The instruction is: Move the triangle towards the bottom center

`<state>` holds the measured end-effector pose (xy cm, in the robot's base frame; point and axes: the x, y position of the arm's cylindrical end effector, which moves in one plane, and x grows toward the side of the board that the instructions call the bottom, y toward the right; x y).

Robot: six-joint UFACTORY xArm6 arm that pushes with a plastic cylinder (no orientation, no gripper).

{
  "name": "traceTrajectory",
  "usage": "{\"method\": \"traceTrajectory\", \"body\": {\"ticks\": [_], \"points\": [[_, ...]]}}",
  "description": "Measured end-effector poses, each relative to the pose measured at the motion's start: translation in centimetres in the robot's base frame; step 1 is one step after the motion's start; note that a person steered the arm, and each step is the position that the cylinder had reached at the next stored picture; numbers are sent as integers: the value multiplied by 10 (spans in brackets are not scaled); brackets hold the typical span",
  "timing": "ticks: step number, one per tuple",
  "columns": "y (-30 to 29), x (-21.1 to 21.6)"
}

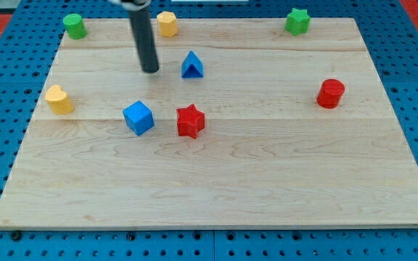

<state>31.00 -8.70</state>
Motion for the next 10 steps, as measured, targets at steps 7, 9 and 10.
{"method": "traceTrajectory", "body": {"ticks": [7, 9, 10], "points": [[183, 141], [231, 215], [241, 262]]}}
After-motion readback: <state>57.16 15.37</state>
